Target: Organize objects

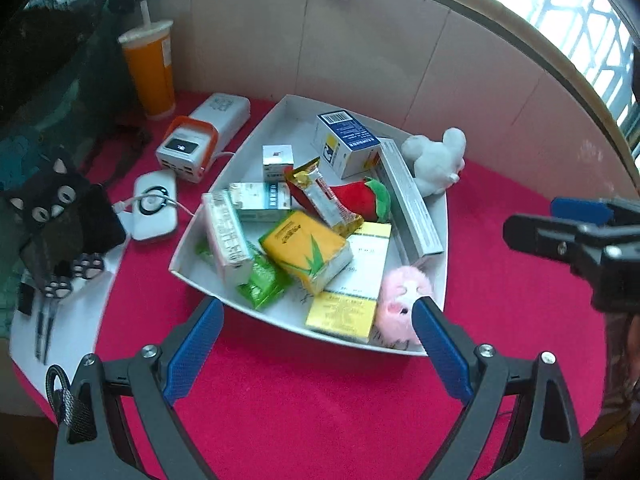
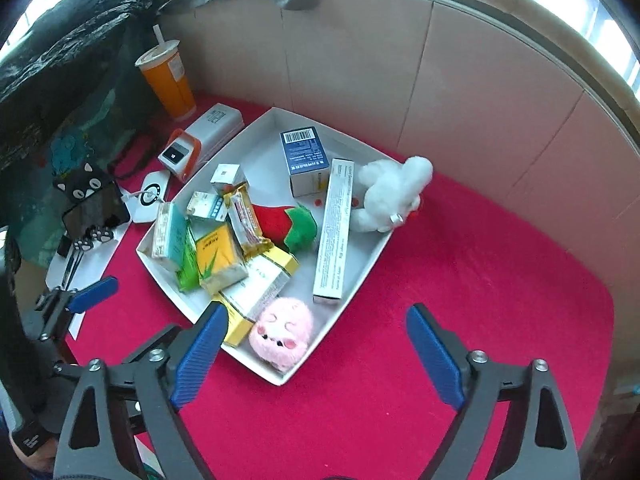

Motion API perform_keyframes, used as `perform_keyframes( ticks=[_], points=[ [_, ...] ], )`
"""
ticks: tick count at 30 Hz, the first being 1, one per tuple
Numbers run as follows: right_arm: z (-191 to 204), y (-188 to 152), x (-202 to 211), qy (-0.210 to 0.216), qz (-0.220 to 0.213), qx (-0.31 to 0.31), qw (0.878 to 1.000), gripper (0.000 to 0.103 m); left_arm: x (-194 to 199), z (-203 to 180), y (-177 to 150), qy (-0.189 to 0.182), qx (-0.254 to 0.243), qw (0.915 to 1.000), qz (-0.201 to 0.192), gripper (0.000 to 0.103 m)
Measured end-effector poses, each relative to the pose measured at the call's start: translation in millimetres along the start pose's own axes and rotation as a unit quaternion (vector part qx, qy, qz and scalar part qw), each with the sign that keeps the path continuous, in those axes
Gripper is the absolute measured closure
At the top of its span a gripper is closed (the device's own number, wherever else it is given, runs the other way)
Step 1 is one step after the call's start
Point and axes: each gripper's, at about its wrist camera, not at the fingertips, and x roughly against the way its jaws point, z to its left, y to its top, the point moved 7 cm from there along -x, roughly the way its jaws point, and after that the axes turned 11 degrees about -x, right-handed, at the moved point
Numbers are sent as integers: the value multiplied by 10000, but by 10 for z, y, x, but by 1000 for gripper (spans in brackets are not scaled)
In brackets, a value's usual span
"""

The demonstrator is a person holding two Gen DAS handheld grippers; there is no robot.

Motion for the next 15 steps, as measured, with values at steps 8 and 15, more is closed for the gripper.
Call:
perform_keyframes(
  ticks=[8,15],
  points=[
    [-117,163,594,328,-861,-113,9957,7,658,107,286,927,-105,9928,-754,8],
    [-356,256,1523,619,-2189,-315,9733,6,1266,-52,505,1198,-105,9856,-1189,8]
  ],
)
